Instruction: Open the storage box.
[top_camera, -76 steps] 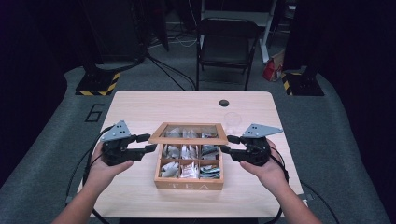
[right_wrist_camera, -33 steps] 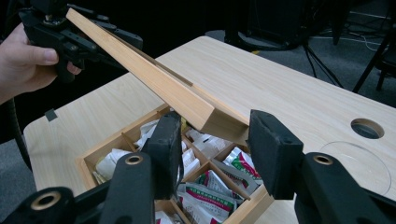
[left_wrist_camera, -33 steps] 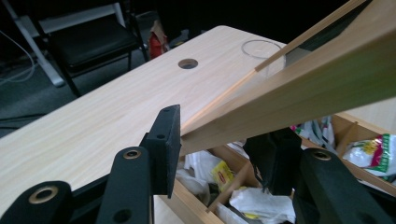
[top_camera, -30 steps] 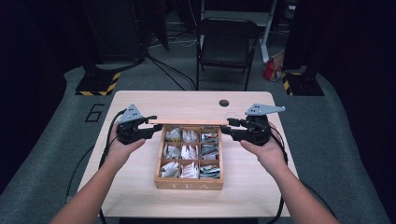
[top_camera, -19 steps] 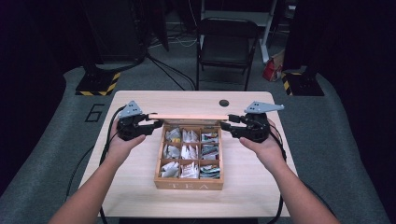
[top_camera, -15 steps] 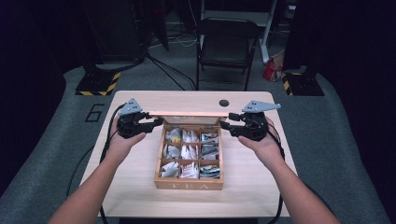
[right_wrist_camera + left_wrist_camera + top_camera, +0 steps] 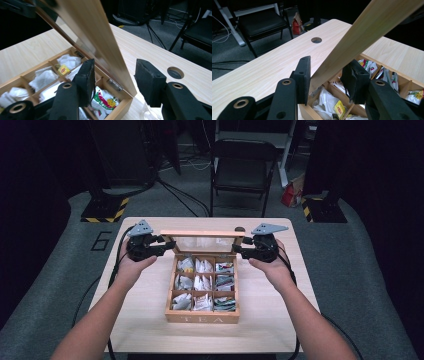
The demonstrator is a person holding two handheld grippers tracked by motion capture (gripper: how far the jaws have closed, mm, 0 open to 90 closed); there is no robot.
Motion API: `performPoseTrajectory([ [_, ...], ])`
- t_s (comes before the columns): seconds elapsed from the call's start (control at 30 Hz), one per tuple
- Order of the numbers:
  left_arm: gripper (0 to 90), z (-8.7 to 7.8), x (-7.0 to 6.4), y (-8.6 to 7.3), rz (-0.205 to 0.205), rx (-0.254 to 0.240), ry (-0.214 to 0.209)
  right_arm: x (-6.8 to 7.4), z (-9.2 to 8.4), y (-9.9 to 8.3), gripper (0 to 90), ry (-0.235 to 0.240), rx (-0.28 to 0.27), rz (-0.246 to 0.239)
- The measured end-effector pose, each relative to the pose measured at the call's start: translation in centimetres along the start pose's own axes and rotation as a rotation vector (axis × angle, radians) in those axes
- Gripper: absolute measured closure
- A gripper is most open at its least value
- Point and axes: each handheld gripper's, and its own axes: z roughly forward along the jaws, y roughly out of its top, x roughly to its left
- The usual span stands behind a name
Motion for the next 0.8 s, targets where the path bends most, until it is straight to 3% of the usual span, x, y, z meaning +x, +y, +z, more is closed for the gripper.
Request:
performPoseTrajectory([
  [0.27, 59.3, 0.5, 0.5, 0.1, -0.025, 0.001, 0.005, -1.2, 1.3, -0.7, 51.4, 0.016, -0.033, 0.074],
  [0.5, 59.6, 0.9, 1.0, 0.3, -0.031, 0.014, 0.003, -1.4, 1.9, -0.8, 57.1, 0.014, -0.033, 0.080],
  [0.8, 60.9, 1.5, 1.7, 0.0, -0.048, -0.014, 0.003, -1.8, 2.6, -0.5, 59.1, 0.005, -0.048, 0.088],
])
